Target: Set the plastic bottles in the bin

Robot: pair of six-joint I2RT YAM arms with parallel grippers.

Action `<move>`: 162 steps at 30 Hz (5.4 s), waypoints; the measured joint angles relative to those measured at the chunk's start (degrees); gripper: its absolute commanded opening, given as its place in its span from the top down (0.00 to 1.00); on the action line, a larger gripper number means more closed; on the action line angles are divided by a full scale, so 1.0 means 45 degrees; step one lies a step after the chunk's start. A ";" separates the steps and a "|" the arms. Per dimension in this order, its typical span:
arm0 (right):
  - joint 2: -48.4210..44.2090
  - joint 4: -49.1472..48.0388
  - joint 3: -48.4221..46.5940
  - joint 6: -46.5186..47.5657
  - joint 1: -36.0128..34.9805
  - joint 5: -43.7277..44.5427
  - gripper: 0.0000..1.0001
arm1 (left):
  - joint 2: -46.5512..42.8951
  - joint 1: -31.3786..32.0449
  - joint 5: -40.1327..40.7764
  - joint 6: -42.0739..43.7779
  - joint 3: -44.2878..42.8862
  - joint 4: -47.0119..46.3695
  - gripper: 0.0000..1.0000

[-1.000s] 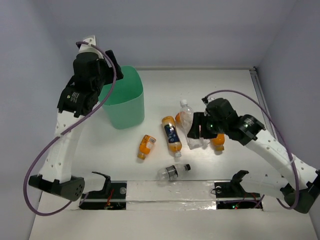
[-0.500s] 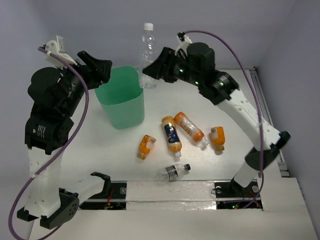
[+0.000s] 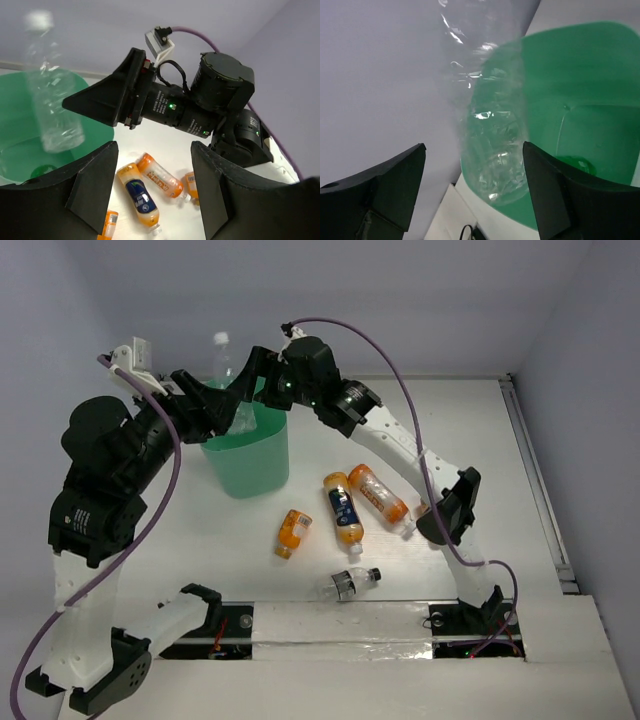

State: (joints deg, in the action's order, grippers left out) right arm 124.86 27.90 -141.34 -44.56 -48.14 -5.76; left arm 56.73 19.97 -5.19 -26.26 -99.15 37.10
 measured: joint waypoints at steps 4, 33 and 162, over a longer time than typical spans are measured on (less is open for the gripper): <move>-0.0034 0.0015 0.0117 0.0151 -0.0165 0.0112 0.03 | -0.0160 0.0209 -0.0180 -0.0005 0.0617 -0.0039 0.44; -1.9623 0.1880 2.0842 -0.0544 0.2764 0.3526 0.39 | 0.2671 1.2721 0.1409 0.0248 0.9287 -0.2589 0.25; 0.1175 -0.0097 -0.0175 0.1175 -0.0034 0.2807 0.37 | -0.3711 0.3308 -0.0155 -0.2050 1.3294 -0.1316 0.26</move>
State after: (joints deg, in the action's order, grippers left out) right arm 130.15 27.46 -142.12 -39.27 -48.29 6.87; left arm 40.03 34.85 -5.89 -35.48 -39.33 31.18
